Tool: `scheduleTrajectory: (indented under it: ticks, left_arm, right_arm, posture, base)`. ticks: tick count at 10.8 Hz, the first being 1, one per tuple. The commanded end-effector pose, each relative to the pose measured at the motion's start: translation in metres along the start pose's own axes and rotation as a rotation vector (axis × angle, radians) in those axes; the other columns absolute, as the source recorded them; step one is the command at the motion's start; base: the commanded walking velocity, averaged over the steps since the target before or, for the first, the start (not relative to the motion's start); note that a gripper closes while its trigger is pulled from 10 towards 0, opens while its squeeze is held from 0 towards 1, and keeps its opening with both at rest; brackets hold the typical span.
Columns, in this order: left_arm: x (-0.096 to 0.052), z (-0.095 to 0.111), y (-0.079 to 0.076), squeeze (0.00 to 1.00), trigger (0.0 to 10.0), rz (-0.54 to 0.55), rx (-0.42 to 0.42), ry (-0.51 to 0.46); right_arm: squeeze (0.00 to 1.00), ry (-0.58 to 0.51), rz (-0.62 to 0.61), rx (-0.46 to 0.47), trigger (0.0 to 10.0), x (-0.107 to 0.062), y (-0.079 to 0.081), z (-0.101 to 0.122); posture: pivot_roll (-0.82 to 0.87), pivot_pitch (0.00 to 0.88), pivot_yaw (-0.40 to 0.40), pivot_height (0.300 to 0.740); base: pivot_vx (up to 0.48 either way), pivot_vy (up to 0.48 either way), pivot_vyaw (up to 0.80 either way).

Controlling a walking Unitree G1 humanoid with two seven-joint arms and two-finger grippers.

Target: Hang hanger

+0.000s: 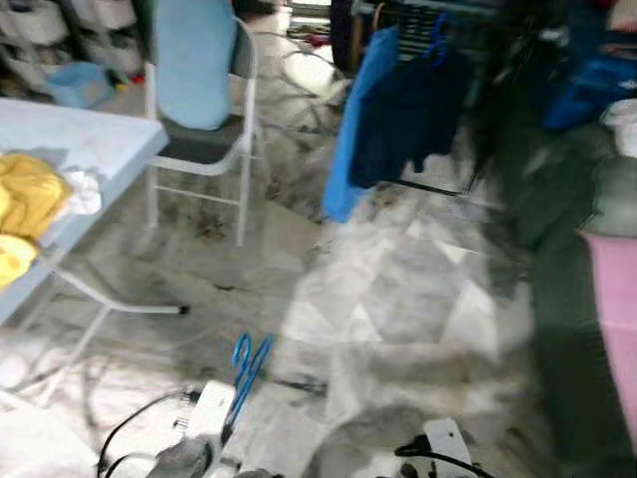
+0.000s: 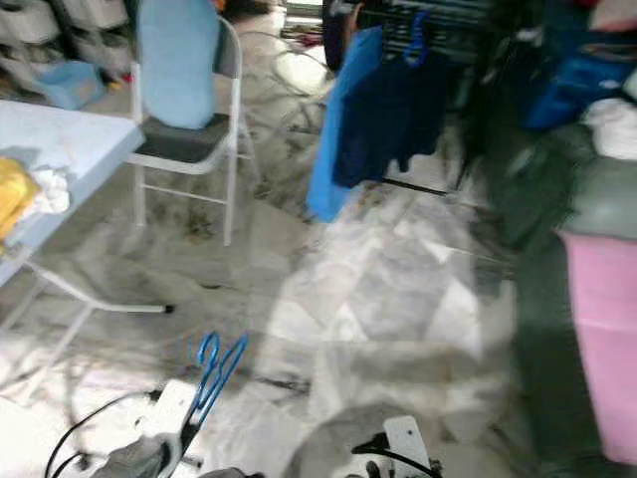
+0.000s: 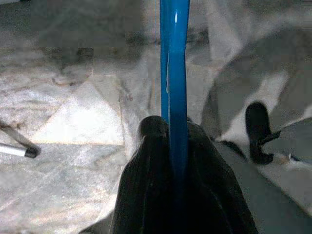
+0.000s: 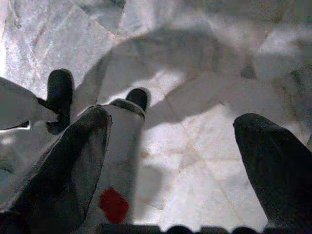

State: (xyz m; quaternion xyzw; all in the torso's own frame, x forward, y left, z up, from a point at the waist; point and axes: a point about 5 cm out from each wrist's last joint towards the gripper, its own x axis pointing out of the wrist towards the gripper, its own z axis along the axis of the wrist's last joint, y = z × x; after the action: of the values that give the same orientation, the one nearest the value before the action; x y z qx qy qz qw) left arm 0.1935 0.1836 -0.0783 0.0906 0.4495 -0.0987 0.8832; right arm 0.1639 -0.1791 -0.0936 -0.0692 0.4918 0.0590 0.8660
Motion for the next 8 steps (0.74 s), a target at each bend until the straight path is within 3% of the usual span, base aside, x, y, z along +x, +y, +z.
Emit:
scheduleTrajectory:
  ticks: [1, 3, 4, 6, 7, 8]
  left_arm:
    - [0.001, 0.003, -0.002, 0.0, 10.0, -0.001, 0.003, -0.013]
    - [0.004, 0.015, -0.011, 0.0, 10.0, -0.006, 0.019, -0.065]
    - [0.006, 0.04, -0.014, 0.0, 10.0, -0.021, 0.085, -0.154]
    - [0.006, 0.084, -0.01, 0.0, 10.0, -0.028, 0.21, -0.276]
    - [0.002, 0.12, -0.006, 0.0, 10.0, -0.06, 0.343, -0.378]
    - [-0.006, 0.153, -0.002, 0.0, 10.0, -0.079, 0.535, -0.459]
  right_arm:
    - [0.0, 0.006, -0.006, -0.012, 10.0, -0.001, -0.002, -0.003]
    - [0.0, -0.012, -0.009, -0.003, 10.0, 0.0, -0.003, 0.001]
    - [0.0, -0.066, -0.019, 0.01, 10.0, 0.0, -0.009, 0.012]
    - [0.0, -0.155, -0.022, -0.092, 10.0, -0.003, -0.025, 0.028]
    - [0.0, -0.203, -0.029, -0.16, 10.0, -0.005, -0.037, 0.038]
    - [0.0, -0.271, -0.057, -0.235, 10.0, -0.01, -0.055, 0.055]
  posture:
    - [-0.02, 0.094, -0.018, 0.74]
    - [-0.03, 0.101, -0.019, 0.74]
    - [-0.03, 0.113, -0.014, 0.74]
    - [-0.03, 0.131, -0.001, 0.74]
    - [-0.05, 0.143, 0.02, 0.74]
    - [-0.07, 0.149, 0.034, 0.74]
  base:
    - [0.0, 0.0, 0.0]
    - [0.0, 0.0, 0.0]
    - [0.0, 0.0, 0.0]
    - [0.0, 0.0, 0.0]
    - [0.0, 0.0, 0.0]
    - [0.0, 0.0, 0.0]
